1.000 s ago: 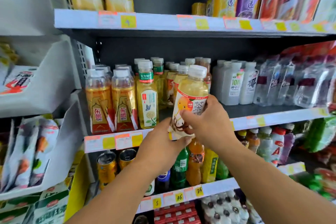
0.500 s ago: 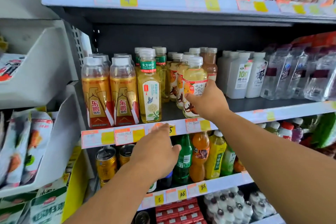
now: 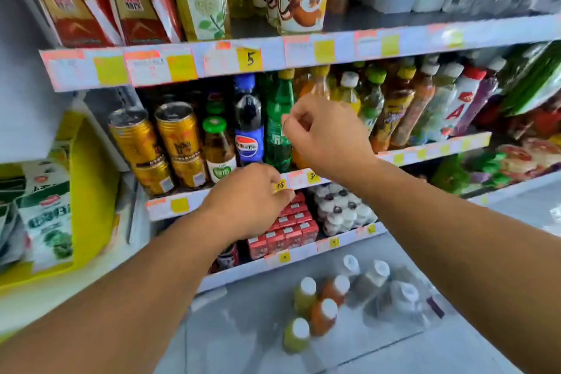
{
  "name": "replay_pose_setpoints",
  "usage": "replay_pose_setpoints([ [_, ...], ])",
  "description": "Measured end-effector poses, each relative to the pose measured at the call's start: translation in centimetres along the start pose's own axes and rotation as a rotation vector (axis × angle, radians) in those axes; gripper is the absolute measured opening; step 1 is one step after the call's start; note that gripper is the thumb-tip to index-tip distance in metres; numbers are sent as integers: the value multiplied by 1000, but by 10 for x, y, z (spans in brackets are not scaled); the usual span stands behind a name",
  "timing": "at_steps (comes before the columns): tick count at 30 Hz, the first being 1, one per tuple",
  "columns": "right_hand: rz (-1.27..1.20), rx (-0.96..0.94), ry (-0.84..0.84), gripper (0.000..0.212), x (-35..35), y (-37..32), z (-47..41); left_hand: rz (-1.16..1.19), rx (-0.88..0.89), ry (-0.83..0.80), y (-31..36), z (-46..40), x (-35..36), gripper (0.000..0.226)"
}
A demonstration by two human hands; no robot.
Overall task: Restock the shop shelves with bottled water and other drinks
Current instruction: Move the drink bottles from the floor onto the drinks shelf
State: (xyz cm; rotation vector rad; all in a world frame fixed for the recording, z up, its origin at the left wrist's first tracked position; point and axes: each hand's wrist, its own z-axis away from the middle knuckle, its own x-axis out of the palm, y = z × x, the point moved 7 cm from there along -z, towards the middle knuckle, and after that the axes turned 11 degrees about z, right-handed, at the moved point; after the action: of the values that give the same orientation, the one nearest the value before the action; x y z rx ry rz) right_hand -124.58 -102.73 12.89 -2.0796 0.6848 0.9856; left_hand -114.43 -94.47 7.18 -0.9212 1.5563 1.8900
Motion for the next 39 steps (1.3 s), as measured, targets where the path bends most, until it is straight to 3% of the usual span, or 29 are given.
replay_pose_setpoints([
  [3,135,-49,-451,23,90,35,66,-106,-152,-362,-45,10,70,36],
  [7,213,15,-908,21,192,84,172,-161,-217,-510,-88,25,132,44],
  [10,276,10,-1096,30,237,100,233,-148,-270,-561,-112,32,163,43],
  [12,341,-29,-1174,44,258,105,259,-108,-301,-573,-127,34,181,42],
  [15,432,-91,-1257,49,285,111,288,-96,-318,-602,-144,37,206,36],
  [21,380,-23,-1190,47,303,118,298,-56,-380,-607,-170,45,229,37],
  [26,162,162,-1074,39,276,118,265,8,-407,-562,-170,46,217,34],
  [30,-58,192,-944,43,221,97,206,47,-383,-514,-155,41,194,48],
  [39,-385,168,-470,49,40,36,69,247,-177,-243,-64,28,72,46],
])
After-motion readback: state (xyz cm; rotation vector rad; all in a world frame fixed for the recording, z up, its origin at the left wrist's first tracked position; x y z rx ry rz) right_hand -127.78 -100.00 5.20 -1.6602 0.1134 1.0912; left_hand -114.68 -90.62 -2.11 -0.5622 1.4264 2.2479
